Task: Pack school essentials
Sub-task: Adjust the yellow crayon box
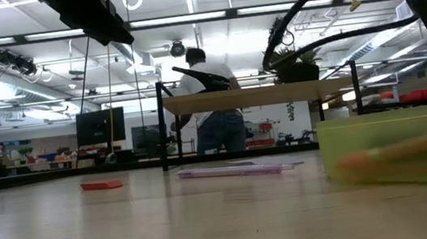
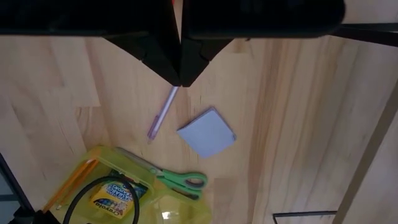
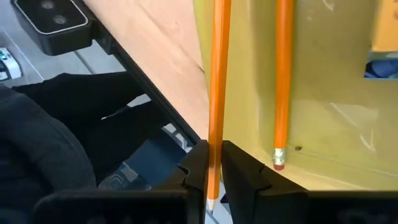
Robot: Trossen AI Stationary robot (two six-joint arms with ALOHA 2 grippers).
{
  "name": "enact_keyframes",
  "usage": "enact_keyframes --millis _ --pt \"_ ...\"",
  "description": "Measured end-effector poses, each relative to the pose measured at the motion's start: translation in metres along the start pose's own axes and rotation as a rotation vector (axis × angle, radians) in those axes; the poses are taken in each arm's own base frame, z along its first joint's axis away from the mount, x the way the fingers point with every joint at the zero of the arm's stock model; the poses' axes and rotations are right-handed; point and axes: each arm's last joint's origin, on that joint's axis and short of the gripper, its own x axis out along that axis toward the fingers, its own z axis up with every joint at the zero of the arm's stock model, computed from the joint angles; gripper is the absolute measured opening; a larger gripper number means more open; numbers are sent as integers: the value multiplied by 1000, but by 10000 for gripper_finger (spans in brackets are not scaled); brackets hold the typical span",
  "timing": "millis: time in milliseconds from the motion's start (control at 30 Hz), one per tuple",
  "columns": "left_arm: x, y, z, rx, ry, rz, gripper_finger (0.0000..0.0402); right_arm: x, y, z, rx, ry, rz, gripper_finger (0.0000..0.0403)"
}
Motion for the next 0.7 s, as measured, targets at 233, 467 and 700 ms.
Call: enact_keyframes --millis 233,467,700 --pt "0 0 0 10 0 0 18 -1 1 -1 24 12 4 48" --pt "0 0 0 13 0 0 20 -6 3 -2 38 20 15 48" --pt "0 0 0 16 0 0 10 -23 5 -3 50 -33 9 48"
